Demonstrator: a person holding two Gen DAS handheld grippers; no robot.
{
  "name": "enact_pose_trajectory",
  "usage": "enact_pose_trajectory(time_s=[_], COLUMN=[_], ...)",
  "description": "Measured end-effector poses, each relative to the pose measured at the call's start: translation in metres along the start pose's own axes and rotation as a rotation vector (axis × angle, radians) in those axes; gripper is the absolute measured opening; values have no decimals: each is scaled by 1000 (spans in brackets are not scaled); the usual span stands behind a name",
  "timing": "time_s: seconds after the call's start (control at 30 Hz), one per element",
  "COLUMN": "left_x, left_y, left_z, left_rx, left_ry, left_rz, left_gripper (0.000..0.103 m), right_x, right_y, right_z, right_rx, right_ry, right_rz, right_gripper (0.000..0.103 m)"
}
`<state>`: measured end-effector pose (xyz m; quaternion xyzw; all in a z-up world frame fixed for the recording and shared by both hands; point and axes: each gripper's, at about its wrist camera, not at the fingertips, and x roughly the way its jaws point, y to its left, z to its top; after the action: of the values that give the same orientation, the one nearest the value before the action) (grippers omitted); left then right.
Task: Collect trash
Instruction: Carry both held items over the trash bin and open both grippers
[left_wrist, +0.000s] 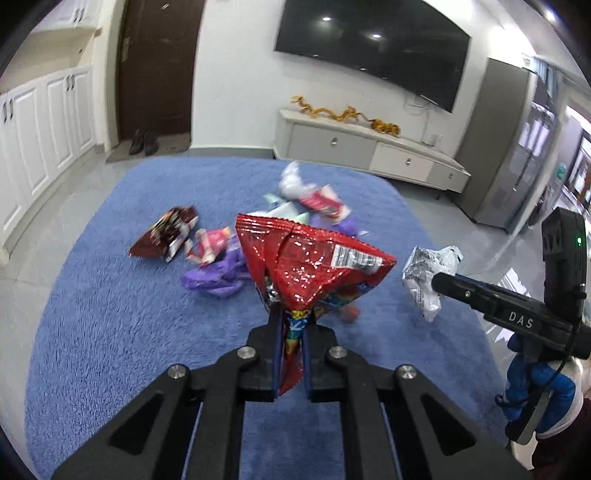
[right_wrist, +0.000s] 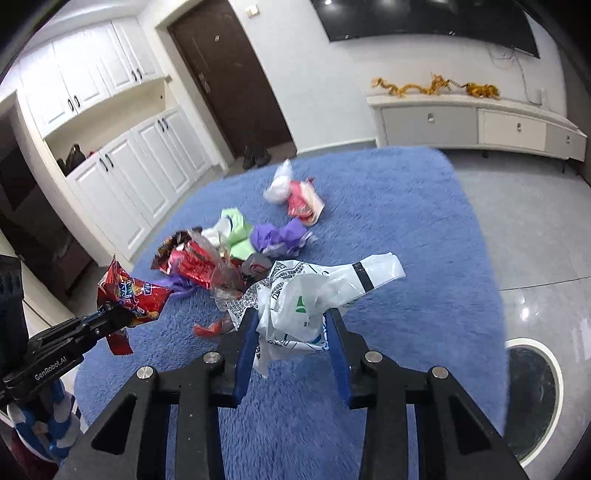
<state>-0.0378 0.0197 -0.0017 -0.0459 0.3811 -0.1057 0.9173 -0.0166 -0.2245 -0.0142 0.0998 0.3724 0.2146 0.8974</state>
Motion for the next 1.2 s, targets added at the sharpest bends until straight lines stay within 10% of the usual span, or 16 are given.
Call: enact_pose_trajectory(time_s=[0.33, 0.83, 1.07, 1.2], left_x=[31, 162, 193, 187], left_y=[-124, -315, -338, -338], left_z=[25, 13, 14, 20], left_rx=[227, 453, 391, 385], left_ry=[74, 343, 435, 425], left_rz=[-232, -411, -485, -500], left_gripper=[8, 12, 50, 51], right_x=[-77, -71, -72, -83], right_y=[-105, -264, -284, -289], right_z=[-21, -96, -116, -120], right_rx=[178, 466, 523, 550], right_ry=[-103, 35, 69, 62], right_rz=[-213, -412, -439, -453], right_gripper=[34, 43, 58, 59])
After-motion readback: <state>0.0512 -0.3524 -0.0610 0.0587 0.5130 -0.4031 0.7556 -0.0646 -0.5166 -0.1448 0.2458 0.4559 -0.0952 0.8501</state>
